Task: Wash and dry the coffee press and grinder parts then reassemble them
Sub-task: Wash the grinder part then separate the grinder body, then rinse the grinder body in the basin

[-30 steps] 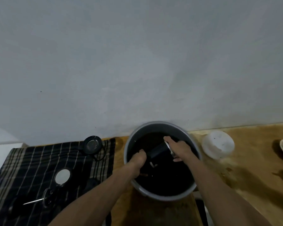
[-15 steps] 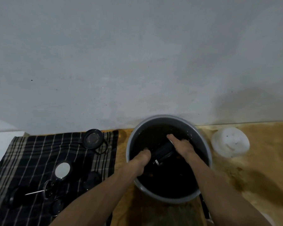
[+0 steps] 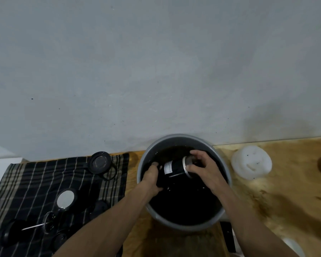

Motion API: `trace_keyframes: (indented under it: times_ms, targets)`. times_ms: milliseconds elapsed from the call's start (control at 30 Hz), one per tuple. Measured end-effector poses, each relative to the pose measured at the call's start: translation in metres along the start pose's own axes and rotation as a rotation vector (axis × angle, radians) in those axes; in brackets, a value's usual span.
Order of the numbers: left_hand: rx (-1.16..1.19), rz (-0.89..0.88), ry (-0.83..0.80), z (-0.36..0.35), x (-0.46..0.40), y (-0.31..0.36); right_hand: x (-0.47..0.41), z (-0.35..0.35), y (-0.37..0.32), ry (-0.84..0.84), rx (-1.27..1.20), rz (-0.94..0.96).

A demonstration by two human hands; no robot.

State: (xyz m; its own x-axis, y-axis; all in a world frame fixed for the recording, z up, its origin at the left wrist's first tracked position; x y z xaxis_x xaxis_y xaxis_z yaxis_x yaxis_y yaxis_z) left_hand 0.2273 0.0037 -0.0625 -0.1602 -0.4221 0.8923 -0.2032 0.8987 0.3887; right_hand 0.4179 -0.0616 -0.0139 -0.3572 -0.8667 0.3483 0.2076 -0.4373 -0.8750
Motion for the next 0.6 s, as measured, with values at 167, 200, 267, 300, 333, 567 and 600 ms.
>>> trace_keyframes:
  times_ms: [167,200,267,300,333,567,600]
  targets:
    - [0.002,-0.236,0.018,-0.009,0.014,0.019,0.02,0.016,0.006,-0.091,-0.01,0.005]
    - [-0.046,-0.31,0.014,-0.013,0.017,0.025,0.023,0.017,0.009,-0.115,-0.002,-0.019]
    - [-0.183,-0.494,0.003,-0.023,0.032,0.038,0.027,0.015,0.013,-0.167,0.034,-0.043]
    - [-0.242,-0.584,-0.012,-0.03,0.042,0.044,0.027,0.013,0.014,-0.192,0.059,-0.039]
    - [-0.312,-0.673,-0.028,-0.036,0.056,0.05,0.027,0.01,0.014,-0.214,0.085,-0.03]
    - [-0.627,-1.065,-0.171,-0.062,0.114,0.08,0.029,0.013,-0.004,-0.244,0.067,-0.008]
    - [-0.608,-1.084,-0.194,-0.064,0.119,0.083,0.03,0.015,-0.007,-0.246,0.041,-0.002]
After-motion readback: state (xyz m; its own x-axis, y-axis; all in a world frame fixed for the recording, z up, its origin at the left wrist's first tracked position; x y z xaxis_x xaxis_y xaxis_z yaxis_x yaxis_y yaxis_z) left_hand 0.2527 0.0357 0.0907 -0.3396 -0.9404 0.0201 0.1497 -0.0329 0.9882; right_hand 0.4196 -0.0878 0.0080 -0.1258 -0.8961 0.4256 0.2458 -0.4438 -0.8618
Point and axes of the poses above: each hand's wrist, its own x-axis away from the middle knuckle, its own z-axis out of the back of the hand, y = z × x, the point moved 4 cm from there along -x, towards the middle knuckle, and after that the axes turned 7 degrees about x, right-handed, at the moved point
